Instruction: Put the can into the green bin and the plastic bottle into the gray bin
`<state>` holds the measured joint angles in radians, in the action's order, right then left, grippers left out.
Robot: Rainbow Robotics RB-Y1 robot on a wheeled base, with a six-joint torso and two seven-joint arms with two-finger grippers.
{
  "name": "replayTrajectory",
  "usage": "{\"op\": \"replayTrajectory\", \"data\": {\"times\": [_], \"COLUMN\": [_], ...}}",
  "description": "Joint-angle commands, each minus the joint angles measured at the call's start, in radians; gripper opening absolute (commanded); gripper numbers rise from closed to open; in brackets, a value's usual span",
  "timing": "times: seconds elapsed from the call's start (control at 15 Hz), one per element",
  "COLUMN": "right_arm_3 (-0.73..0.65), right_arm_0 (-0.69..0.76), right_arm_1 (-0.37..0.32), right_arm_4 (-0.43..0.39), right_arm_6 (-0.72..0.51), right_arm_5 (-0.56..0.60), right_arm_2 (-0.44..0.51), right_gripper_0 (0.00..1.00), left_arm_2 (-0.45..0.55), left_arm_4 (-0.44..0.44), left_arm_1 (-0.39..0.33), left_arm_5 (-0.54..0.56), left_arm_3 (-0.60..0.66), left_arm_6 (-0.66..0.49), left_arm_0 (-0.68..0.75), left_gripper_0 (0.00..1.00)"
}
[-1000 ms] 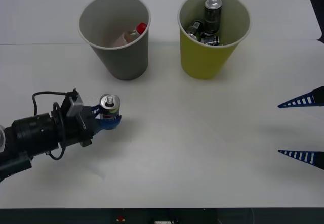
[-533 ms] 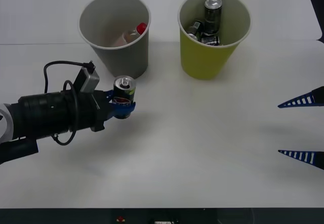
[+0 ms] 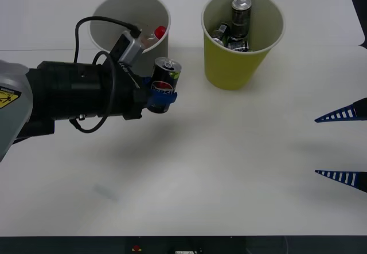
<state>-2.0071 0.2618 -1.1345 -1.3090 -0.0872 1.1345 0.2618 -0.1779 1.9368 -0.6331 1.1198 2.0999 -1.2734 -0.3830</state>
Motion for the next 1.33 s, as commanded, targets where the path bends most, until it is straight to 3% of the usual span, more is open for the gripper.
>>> {"op": "replayTrajectory", "data": {"times": [0.07,0.27,0.4,0.6,0.8,1.13,1.33], "right_arm_3": [0.0,0.0,0.0,0.0,0.0,0.0,0.0], "right_arm_0": [0.0,0.0,0.0,0.0,0.0,0.0,0.0], "right_arm_1": [0.0,0.0,0.0,0.0,0.0,0.0,0.0], "right_arm_4": [0.0,0.0,0.0,0.0,0.0,0.0,0.0], "right_arm_6": [0.0,0.0,0.0,0.0,0.0,0.0,0.0], "right_arm_5": [0.0,0.0,0.0,0.0,0.0,0.0,0.0], "right_arm_2": [0.0,0.0,0.0,0.0,0.0,0.0,0.0], "right_gripper_0": [1.0,1.0,1.0,1.0,1.0,1.0,1.0], "left_arm_2": [0.0,0.0,0.0,-0.038,-0.104,-0.112,-0.117], "left_arm_4": [0.103,0.209,0.214,0.225,0.297,0.404,0.469], "left_arm_1": [0.059,0.113,0.141,0.177,0.21,0.352,0.421], "left_arm_5": [0.133,0.272,0.314,0.318,0.318,0.314,0.238], "left_arm_3": [0.0,-0.014,-0.07,-0.207,-0.316,-0.572,-0.73], "left_arm_6": [-0.073,-0.075,-0.075,-0.075,-0.075,-0.075,-0.072], "left_arm_0": [-0.111,-0.241,-0.32,-0.464,-0.602,-0.78,-0.852], "left_gripper_0": [0.0,0.0,0.0,0.0,0.0,0.0,0.0]}}
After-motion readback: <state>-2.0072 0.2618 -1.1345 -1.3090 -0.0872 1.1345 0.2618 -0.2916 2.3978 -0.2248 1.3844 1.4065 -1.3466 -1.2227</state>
